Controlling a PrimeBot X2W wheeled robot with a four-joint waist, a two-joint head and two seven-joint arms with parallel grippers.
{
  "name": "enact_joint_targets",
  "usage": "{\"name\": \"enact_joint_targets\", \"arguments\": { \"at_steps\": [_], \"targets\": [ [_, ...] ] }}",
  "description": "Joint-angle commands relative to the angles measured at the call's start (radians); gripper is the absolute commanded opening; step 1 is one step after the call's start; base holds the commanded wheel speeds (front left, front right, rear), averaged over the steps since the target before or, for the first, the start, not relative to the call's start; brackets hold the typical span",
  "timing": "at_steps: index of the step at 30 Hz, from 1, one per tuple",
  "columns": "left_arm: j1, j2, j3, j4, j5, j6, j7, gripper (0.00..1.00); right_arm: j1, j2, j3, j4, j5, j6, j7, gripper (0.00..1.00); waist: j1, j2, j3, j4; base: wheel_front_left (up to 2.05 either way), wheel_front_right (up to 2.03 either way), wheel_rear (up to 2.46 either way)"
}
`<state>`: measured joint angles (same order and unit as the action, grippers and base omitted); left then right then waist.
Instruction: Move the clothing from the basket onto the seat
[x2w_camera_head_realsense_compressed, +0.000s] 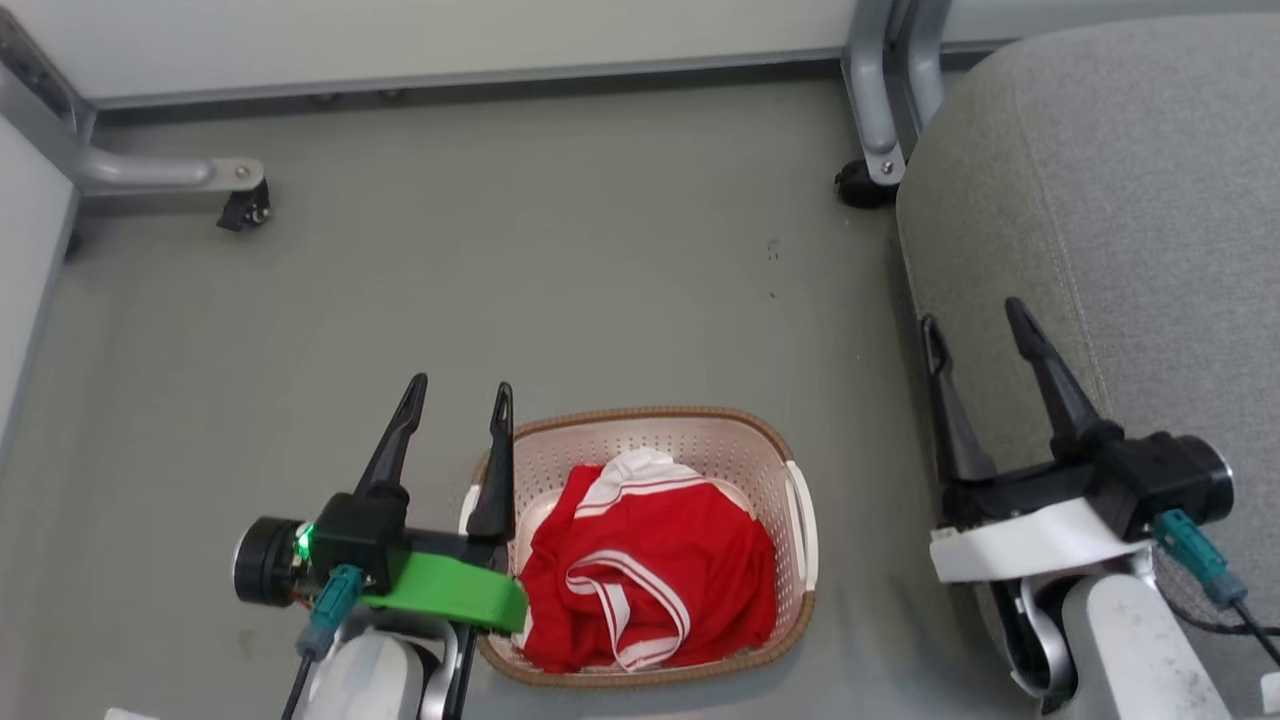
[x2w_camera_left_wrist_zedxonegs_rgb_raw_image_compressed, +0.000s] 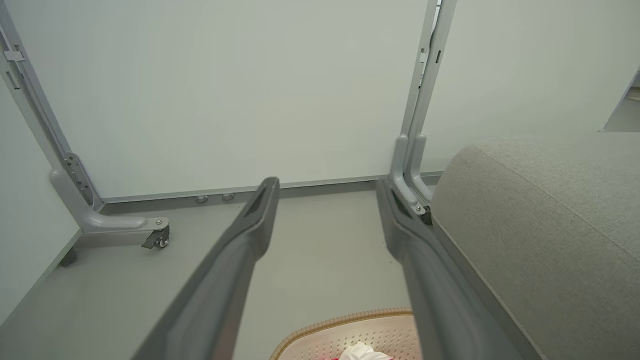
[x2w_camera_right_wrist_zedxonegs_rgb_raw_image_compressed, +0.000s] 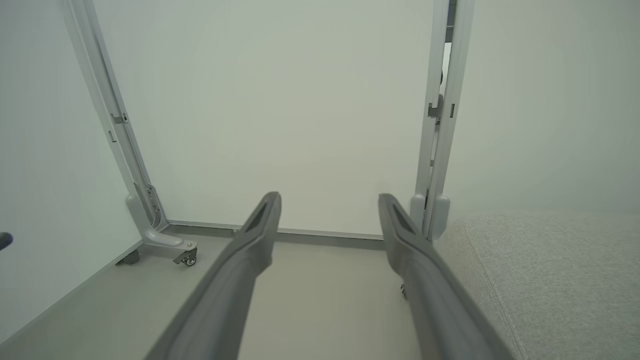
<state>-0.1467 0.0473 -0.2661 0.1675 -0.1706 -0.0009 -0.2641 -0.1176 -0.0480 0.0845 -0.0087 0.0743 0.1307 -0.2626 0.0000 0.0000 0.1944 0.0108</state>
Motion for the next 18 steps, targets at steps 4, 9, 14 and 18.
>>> {"name": "enact_joint_targets", "arguments": {
  "at_steps": [4, 9, 14, 18],
  "targets": [
    [-0.120, 0.006, -0.030, 0.029, 0.023, -0.031, 0.000, 1.00, -0.097, -0.005, -0.032, -0.030, 0.008, 0.000, -0.003, 1.00, 0.0000, 0.0000, 0.247, -0.047, 0.00, 0.00, 0.00],
    [-0.236, 0.006, -0.081, 0.144, 0.072, -0.081, 0.000, 1.00, -0.192, -0.015, -0.071, -0.062, 0.009, 0.000, -0.003, 1.00, 0.0000, 0.0000, 0.380, -0.087, 0.00, 0.00, 0.00],
    [-0.350, 0.024, -0.122, 0.298, 0.122, -0.114, -0.001, 1.00, -0.255, -0.018, -0.115, -0.102, 0.005, 0.000, -0.003, 1.00, 0.0000, 0.0000, 0.489, -0.132, 0.00, 0.00, 0.00],
    [-0.444, 0.039, -0.160, 0.407, 0.147, -0.122, -0.001, 1.00, -0.292, -0.018, -0.153, -0.141, 0.003, 0.000, -0.003, 1.00, 0.0000, 0.0000, 0.575, -0.162, 0.00, 0.00, 0.00]
  ]
}}
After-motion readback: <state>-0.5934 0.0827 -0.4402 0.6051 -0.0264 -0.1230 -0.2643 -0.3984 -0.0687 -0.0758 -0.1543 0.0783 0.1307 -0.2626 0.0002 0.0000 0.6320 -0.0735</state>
